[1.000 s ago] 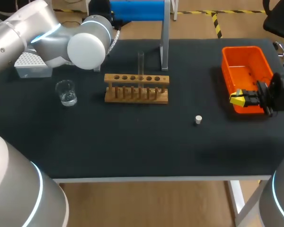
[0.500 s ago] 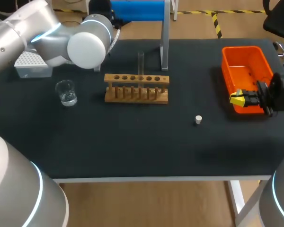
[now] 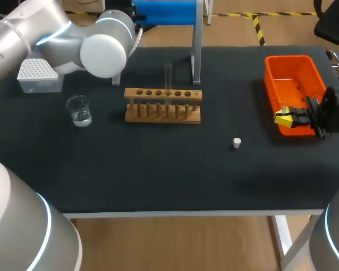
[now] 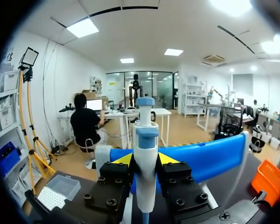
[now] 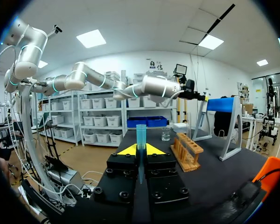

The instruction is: Invert the test tube, pick up the pipette, mount the tip to pipette, aspirate from beaker and dispense into the tube, eject the tip, return the pipette, and cap with the stopper.

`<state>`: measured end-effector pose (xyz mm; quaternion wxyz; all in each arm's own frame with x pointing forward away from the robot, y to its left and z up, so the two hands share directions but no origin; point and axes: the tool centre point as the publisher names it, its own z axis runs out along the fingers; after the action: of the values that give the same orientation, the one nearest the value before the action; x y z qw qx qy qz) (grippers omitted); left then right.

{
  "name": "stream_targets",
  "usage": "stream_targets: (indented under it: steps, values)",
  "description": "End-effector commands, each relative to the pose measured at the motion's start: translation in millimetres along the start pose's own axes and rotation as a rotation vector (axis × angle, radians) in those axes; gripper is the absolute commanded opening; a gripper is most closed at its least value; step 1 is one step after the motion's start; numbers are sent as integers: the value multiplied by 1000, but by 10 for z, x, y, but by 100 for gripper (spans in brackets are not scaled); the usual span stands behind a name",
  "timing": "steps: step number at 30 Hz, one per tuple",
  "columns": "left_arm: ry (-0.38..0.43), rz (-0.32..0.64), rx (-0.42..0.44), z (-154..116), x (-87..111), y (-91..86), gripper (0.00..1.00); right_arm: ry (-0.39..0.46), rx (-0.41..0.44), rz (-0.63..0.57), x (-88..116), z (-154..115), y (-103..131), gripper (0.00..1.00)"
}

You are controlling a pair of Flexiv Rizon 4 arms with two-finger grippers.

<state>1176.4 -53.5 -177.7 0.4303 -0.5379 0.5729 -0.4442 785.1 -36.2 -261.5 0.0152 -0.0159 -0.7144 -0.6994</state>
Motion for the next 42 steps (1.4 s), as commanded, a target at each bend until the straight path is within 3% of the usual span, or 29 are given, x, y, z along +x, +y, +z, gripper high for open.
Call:
stream_targets:
  steps: [1,8,16,29,37,39,42]
  values:
    - [-7,3,1,-39,-3,-58,0,0,1,0,8,-7,2,0]
    - [-9,10,12,-112,-9,-133,0,0,1,0,8,-7,2,0]
    - [45,11,28,-341,-41,-241,0,0,1,0,8,-7,2,0]
    - [291,-44,40,-952,-211,-501,0,0,1,0,8,-7,2,0]
    - [462,-2,9,-1304,-249,-521,0,0,1,0,8,-7,2,0]
    - [474,7,-1,-1367,-258,-517,0,0,1,0,8,-7,2,0]
    - [427,16,-30,-1394,-289,-507,0,0,1,0,8,-7,2,0]
